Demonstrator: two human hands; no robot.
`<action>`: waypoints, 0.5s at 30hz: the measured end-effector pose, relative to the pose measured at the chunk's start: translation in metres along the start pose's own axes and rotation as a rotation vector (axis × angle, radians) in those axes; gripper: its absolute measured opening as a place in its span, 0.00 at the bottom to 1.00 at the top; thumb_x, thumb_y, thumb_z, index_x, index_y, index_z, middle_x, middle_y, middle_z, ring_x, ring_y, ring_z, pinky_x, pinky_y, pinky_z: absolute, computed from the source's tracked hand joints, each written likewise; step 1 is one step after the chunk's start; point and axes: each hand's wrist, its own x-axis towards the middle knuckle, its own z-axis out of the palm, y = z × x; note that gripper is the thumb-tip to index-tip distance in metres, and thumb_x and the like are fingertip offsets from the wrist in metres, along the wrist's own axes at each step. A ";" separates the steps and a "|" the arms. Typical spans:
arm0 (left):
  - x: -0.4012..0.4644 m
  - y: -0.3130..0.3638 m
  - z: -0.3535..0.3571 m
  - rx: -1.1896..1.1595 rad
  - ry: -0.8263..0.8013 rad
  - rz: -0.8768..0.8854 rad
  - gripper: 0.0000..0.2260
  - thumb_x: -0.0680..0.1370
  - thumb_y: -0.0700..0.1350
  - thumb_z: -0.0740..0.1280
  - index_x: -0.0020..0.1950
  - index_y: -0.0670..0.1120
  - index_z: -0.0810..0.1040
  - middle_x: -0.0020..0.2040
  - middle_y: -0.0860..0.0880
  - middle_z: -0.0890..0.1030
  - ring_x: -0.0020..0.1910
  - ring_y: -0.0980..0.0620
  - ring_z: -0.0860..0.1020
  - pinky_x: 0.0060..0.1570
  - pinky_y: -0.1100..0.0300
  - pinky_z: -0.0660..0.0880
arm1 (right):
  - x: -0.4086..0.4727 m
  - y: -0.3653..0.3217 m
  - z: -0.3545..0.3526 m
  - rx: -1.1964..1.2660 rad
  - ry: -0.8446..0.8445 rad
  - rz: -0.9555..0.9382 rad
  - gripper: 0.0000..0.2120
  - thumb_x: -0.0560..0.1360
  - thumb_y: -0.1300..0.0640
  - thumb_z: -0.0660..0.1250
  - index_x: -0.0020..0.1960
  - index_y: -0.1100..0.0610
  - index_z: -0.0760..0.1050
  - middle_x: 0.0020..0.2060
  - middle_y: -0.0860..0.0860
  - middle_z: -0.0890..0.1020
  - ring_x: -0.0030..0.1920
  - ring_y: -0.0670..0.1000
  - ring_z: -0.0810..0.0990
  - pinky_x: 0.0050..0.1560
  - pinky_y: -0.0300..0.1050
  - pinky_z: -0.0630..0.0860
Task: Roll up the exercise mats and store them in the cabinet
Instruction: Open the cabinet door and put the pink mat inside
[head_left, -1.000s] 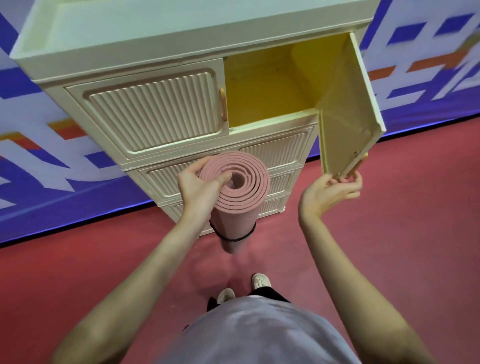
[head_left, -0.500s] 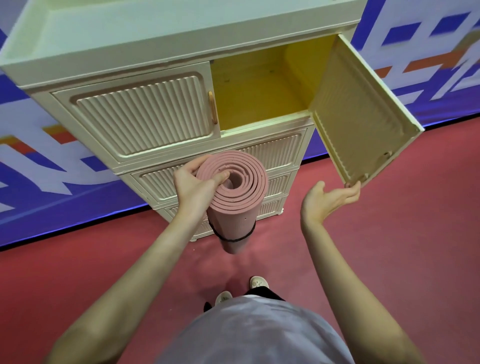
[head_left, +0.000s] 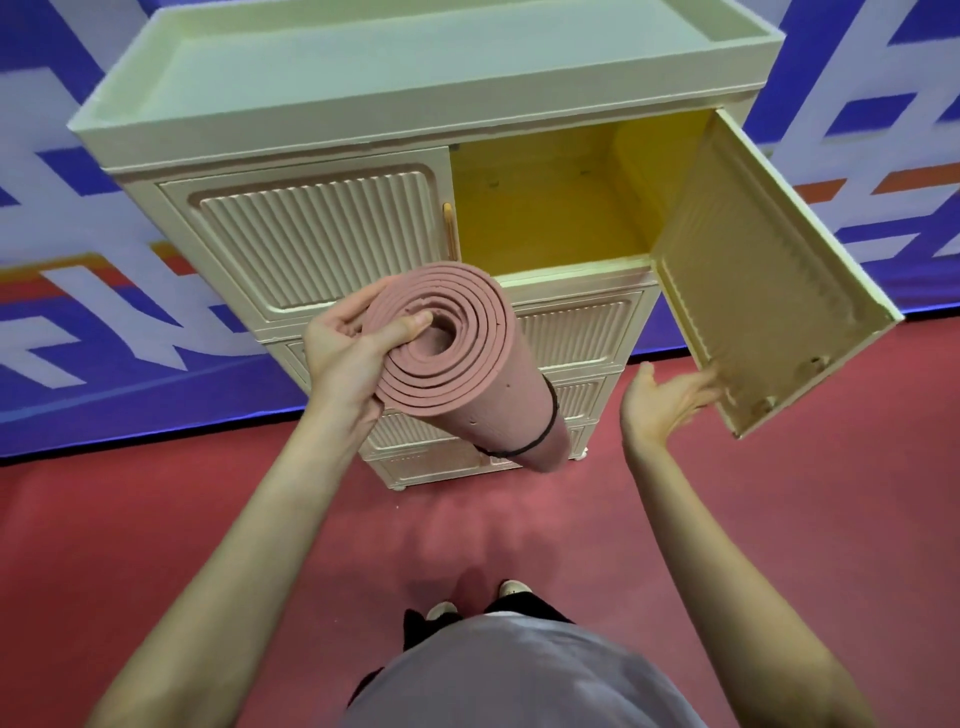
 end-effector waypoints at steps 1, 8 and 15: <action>0.000 0.002 0.002 -0.021 0.007 0.003 0.19 0.65 0.28 0.75 0.53 0.41 0.82 0.45 0.45 0.86 0.48 0.47 0.84 0.51 0.55 0.80 | 0.002 0.001 0.000 -0.017 -0.015 0.013 0.38 0.74 0.62 0.66 0.77 0.64 0.48 0.74 0.65 0.53 0.73 0.66 0.56 0.71 0.61 0.55; -0.007 0.016 0.008 -0.180 0.038 0.048 0.24 0.64 0.26 0.73 0.60 0.34 0.78 0.49 0.42 0.85 0.47 0.46 0.84 0.47 0.58 0.80 | 0.018 0.001 -0.006 -0.108 -0.072 0.063 0.40 0.73 0.56 0.67 0.78 0.57 0.49 0.75 0.65 0.49 0.72 0.68 0.58 0.70 0.62 0.56; -0.022 0.036 0.006 -0.294 0.051 0.056 0.24 0.66 0.24 0.70 0.61 0.31 0.76 0.48 0.38 0.83 0.44 0.46 0.84 0.47 0.57 0.80 | 0.019 -0.015 -0.007 -0.204 -0.163 0.138 0.41 0.73 0.51 0.68 0.78 0.54 0.50 0.77 0.62 0.44 0.73 0.69 0.54 0.72 0.62 0.55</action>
